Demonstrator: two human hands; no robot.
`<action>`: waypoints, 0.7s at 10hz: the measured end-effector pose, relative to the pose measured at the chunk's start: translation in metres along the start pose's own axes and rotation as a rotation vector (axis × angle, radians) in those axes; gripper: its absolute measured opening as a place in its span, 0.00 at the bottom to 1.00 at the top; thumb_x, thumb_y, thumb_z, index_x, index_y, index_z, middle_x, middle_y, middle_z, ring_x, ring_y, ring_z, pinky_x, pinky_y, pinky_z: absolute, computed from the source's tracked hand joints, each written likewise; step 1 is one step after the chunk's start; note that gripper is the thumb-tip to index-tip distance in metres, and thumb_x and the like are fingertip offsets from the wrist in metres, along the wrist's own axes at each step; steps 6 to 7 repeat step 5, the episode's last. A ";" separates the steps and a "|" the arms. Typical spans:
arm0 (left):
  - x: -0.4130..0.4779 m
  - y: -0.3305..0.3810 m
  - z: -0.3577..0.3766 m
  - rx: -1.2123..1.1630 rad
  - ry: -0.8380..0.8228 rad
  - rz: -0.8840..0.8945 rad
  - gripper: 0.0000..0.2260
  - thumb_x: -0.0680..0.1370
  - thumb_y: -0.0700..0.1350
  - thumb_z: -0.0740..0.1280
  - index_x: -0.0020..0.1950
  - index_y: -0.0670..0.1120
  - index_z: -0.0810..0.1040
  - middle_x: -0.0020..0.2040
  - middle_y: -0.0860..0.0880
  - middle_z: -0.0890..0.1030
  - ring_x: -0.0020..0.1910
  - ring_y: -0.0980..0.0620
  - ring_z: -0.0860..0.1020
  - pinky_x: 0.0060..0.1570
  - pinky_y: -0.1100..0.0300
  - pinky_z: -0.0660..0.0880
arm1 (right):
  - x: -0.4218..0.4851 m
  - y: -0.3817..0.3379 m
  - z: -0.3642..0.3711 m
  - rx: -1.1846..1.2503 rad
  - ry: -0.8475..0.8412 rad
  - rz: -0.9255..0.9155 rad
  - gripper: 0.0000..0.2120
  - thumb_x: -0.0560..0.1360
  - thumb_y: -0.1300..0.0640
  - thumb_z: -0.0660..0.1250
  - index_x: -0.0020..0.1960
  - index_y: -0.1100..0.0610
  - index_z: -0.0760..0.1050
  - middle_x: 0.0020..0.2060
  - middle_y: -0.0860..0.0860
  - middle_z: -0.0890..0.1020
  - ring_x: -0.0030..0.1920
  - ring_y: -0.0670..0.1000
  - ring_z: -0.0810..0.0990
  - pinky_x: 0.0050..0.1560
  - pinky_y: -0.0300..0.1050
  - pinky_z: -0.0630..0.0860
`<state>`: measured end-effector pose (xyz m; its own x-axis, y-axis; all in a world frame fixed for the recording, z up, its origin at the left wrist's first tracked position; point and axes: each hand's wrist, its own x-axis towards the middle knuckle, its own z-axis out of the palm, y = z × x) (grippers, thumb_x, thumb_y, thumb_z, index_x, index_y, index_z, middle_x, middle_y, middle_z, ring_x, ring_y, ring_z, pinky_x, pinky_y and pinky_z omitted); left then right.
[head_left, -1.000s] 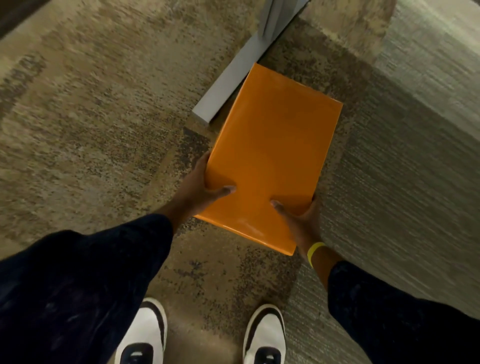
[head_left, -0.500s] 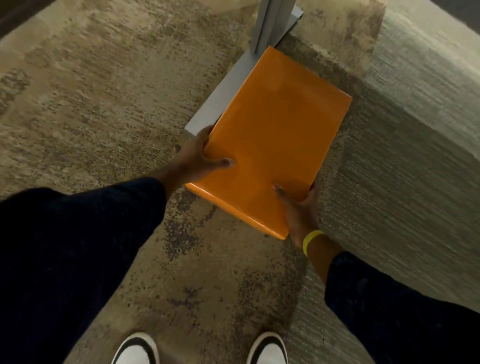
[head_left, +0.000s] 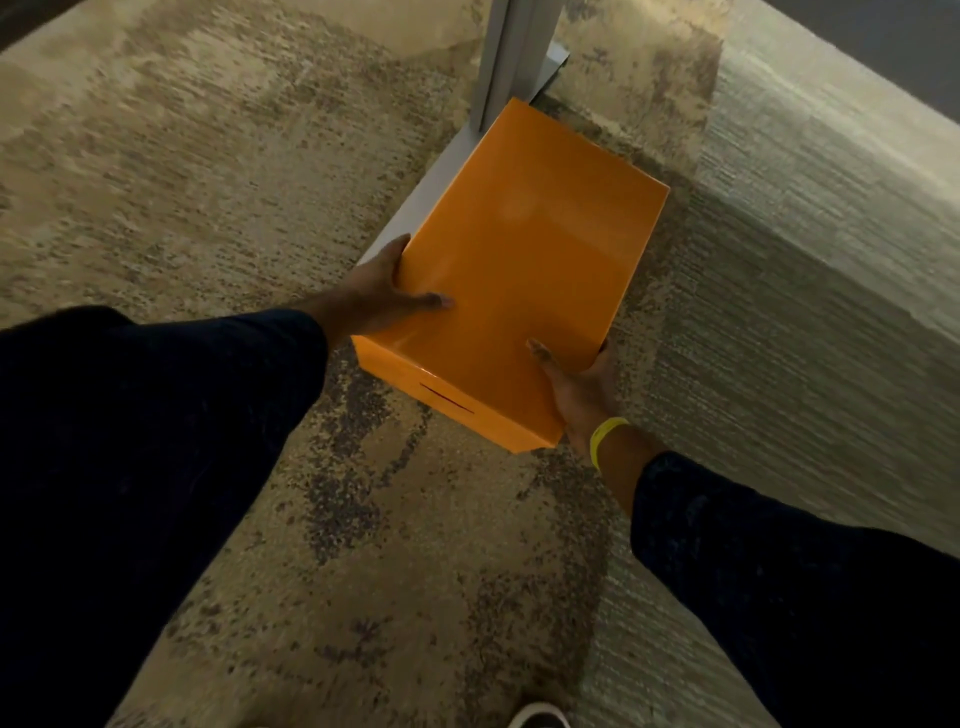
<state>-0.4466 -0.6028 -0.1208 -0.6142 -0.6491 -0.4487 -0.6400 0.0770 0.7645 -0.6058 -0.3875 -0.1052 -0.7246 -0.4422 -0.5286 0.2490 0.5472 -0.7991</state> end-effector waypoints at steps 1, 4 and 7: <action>-0.009 0.008 0.001 0.073 0.029 -0.028 0.50 0.68 0.63 0.74 0.81 0.52 0.48 0.79 0.46 0.63 0.73 0.41 0.67 0.67 0.47 0.67 | -0.003 -0.004 -0.005 -0.083 0.010 0.006 0.52 0.69 0.44 0.77 0.81 0.51 0.48 0.78 0.56 0.64 0.74 0.62 0.70 0.67 0.66 0.73; -0.114 0.004 -0.012 0.484 0.072 0.068 0.57 0.61 0.79 0.61 0.80 0.52 0.46 0.82 0.43 0.51 0.78 0.39 0.55 0.72 0.37 0.60 | -0.068 -0.023 -0.018 -0.526 -0.133 -0.177 0.52 0.73 0.42 0.72 0.82 0.52 0.40 0.83 0.54 0.45 0.82 0.59 0.50 0.75 0.61 0.62; -0.145 0.003 -0.016 0.638 0.101 0.085 0.58 0.58 0.83 0.54 0.80 0.52 0.46 0.82 0.42 0.50 0.79 0.39 0.53 0.73 0.36 0.57 | -0.095 -0.030 -0.019 -0.627 -0.176 -0.254 0.51 0.73 0.43 0.73 0.82 0.51 0.40 0.83 0.54 0.44 0.82 0.59 0.47 0.75 0.63 0.60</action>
